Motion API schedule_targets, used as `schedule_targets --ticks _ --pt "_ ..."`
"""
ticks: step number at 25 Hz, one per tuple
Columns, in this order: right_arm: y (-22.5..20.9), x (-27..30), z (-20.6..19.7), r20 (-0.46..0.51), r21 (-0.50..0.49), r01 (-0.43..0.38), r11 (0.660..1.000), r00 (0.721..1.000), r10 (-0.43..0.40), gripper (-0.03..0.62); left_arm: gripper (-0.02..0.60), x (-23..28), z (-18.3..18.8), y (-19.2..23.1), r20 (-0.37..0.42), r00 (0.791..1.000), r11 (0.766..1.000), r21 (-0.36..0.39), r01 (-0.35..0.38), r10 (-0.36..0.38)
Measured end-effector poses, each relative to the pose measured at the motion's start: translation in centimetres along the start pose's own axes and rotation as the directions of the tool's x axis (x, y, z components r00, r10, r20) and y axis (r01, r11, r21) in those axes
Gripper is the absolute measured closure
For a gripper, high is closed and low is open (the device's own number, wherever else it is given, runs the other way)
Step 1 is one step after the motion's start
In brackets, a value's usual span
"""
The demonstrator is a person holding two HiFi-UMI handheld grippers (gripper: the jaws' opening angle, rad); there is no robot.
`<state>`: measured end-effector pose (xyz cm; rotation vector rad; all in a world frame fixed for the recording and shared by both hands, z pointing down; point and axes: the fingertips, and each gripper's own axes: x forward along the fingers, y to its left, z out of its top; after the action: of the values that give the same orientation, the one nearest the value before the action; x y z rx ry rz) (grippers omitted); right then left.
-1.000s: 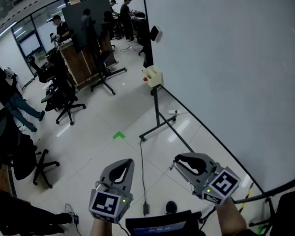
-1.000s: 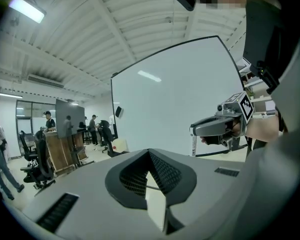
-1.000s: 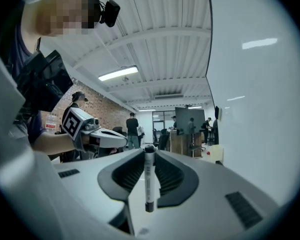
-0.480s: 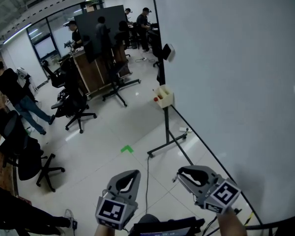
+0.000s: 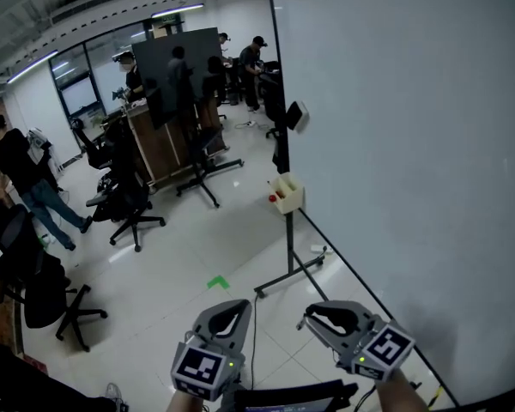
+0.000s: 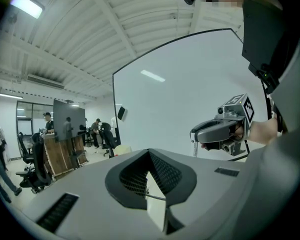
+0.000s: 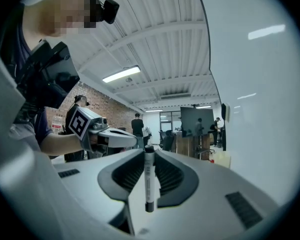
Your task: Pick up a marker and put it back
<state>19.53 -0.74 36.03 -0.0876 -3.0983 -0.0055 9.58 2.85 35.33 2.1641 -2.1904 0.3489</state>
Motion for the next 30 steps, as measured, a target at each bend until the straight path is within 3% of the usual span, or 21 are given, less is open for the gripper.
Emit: schedule_targets --ticks 7,11,20,30 --pt "-1.1 6.3 -0.5 -0.005 0.020 0.031 0.999 1.000 -0.031 0.511 0.581 1.0 -1.6 6.8 0.026 0.999 1.000 -0.010 0.024 -0.024" --pt "-0.6 13.3 0.0 -0.011 0.037 0.051 0.998 0.999 -0.051 0.511 0.581 -0.4 -2.8 13.7 0.034 0.999 0.999 -0.034 0.033 -0.032" --pt "0.4 29.4 2.4 -0.031 -0.048 0.099 0.994 0.994 -0.100 0.511 0.581 -2.4 -4.7 29.6 0.071 0.996 0.994 -0.092 0.052 -0.046" --pt "-4.0 34.4 3.5 -0.025 -0.080 0.186 0.979 0.982 -0.188 0.510 0.581 3.4 -2.8 34.2 0.086 0.982 0.985 -0.026 0.171 -0.168"
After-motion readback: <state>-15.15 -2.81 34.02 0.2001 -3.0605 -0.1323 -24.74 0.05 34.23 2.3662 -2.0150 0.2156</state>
